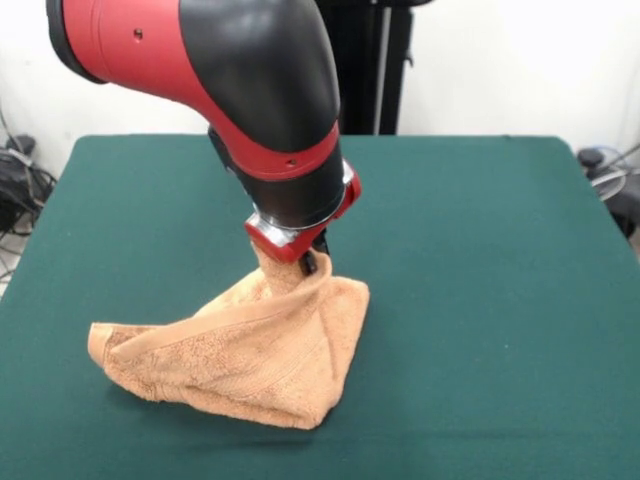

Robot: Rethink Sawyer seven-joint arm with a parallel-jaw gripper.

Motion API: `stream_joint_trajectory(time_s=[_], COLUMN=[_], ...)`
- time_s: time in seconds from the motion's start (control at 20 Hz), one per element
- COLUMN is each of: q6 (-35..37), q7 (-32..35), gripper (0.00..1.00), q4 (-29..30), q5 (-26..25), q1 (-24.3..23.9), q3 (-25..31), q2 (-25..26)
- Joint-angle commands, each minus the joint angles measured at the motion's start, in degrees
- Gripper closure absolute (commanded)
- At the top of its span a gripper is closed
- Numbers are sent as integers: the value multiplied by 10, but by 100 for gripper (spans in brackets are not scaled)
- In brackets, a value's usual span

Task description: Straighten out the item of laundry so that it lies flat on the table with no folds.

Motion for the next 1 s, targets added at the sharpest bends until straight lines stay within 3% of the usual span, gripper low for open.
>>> stream_joint_trajectory(time_s=[0.05, 0.45, 0.65, 1.0], q6=[84, 106, 70, 48], q7=[202, 200, 257, 251], gripper=[100, 100, 100, 100], q4=[-23, -22, -50, -44], q5=[-35, -46, -11, -4], q1=[17, 20, 30, 23], q3=[-22, -37, -36, -23], q2=[24, 19, 32, 19])
